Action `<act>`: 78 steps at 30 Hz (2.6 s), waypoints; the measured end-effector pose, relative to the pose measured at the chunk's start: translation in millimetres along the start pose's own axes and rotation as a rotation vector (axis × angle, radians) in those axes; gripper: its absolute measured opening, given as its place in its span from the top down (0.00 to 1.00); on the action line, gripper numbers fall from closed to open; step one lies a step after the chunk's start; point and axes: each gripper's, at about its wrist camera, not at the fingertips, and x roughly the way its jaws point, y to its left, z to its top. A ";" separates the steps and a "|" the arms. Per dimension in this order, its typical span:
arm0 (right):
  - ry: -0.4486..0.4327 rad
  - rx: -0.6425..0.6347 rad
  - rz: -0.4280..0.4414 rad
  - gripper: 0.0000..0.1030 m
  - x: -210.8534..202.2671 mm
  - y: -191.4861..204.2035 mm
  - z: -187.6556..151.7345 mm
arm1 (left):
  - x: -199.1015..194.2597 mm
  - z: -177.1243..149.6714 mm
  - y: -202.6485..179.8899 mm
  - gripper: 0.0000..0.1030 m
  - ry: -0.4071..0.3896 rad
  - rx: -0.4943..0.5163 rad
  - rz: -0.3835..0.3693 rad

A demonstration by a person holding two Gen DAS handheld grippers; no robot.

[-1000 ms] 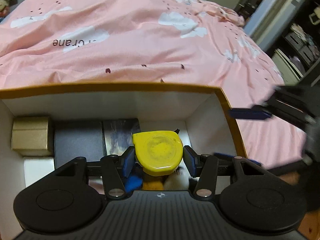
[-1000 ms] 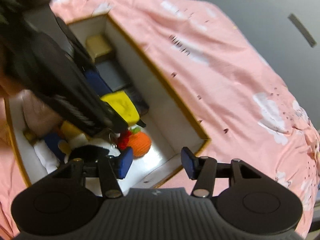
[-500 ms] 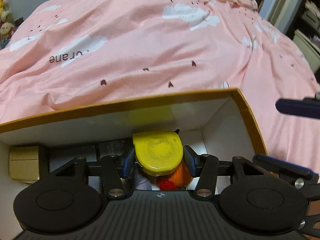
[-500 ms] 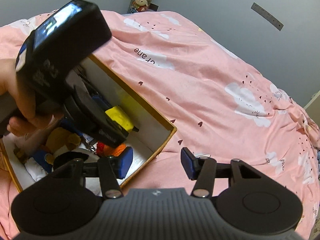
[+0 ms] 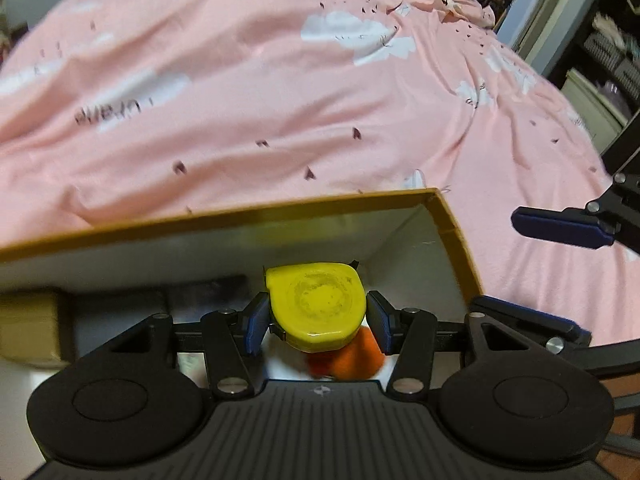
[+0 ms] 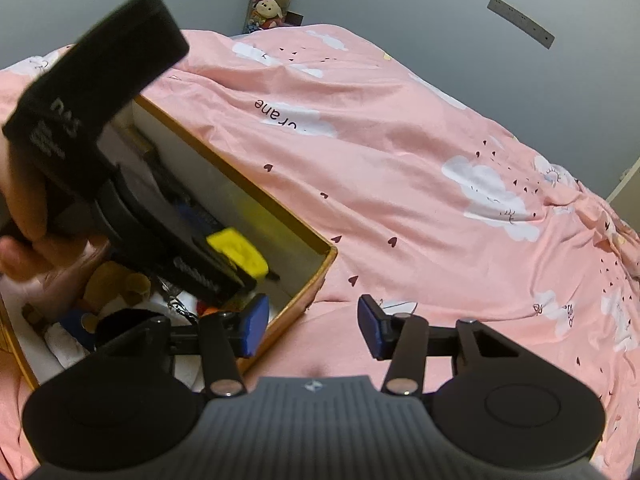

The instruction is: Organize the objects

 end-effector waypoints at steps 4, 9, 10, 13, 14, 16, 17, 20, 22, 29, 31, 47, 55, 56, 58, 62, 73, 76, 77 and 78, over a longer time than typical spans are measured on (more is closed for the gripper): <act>-0.004 0.001 0.014 0.51 1.7 2.7 0.6 | 2.4 -3.2 -8.1 0.42 0.011 0.118 0.110; -0.002 -0.001 0.020 0.51 2.5 5.8 -1.0 | 15.0 -19.0 -29.3 0.42 0.023 0.286 0.212; -0.001 0.000 0.020 0.51 3.0 5.4 -1.2 | 17.1 -20.7 -31.0 0.42 0.029 0.292 0.203; 0.003 0.006 0.019 0.51 4.1 3.6 -2.6 | 18.6 -21.9 -33.5 0.42 0.035 0.281 0.149; 0.005 0.008 0.018 0.51 4.6 3.3 -3.1 | 19.1 -21.3 -32.2 0.42 0.037 0.265 0.120; 0.008 0.011 0.020 0.51 6.1 2.6 -4.0 | 19.5 -20.0 -28.8 0.42 0.037 0.235 0.084; 0.006 0.016 0.020 0.51 6.2 2.3 -4.6 | 20.4 -19.5 -26.6 0.42 0.034 0.218 0.078; 0.004 0.021 0.023 0.51 6.8 2.2 -4.8 | 22.9 -16.9 -16.2 0.42 0.032 0.135 0.041; 0.003 0.019 0.026 0.51 7.2 2.9 -4.9 | 24.2 -16.0 -10.8 0.42 0.034 0.087 0.022; 0.008 0.014 0.034 0.51 8.3 5.3 -5.2 | 29.0 -12.7 5.0 0.41 0.032 -0.058 -0.024; 0.009 0.011 0.031 0.51 7.8 5.5 -5.0 | 26.8 -11.6 7.6 0.38 0.029 -0.074 -0.032; -0.055 0.079 0.079 0.45 -42.4 22.9 0.8 | -96.5 -46.4 -2.3 0.37 -0.233 -0.094 0.072; -0.147 0.153 0.123 0.35 -97.2 56.9 -6.7 | -170.2 -100.9 -14.2 0.37 -0.436 -0.123 0.175; -0.163 0.171 0.119 0.34 -105.1 61.5 -9.4 | -177.3 -106.9 -16.2 0.36 -0.457 -0.120 0.187; -0.187 0.210 0.113 0.33 -116.9 68.1 -13.6 | -188.8 -115.7 -19.2 0.35 -0.491 -0.124 0.202; -0.243 0.309 0.103 0.29 -139.7 79.9 -24.0 | -207.8 -135.2 -23.4 0.30 -0.547 -0.119 0.211; -0.340 0.520 -0.013 0.11 -153.5 114.0 -53.7 | -212.9 -177.9 -17.4 0.14 -0.568 -0.109 0.327; -0.340 0.533 -0.039 0.04 -147.6 124.6 -57.7 | -208.6 -187.9 -11.4 0.14 -0.555 -0.108 0.359; -0.342 0.538 -0.037 0.04 -145.7 126.6 -58.7 | -206.8 -190.8 -9.8 0.14 -0.555 -0.109 0.362; -0.343 0.542 -0.032 0.04 -143.9 128.9 -59.7 | -205.0 -193.2 -8.3 0.14 -0.553 -0.111 0.363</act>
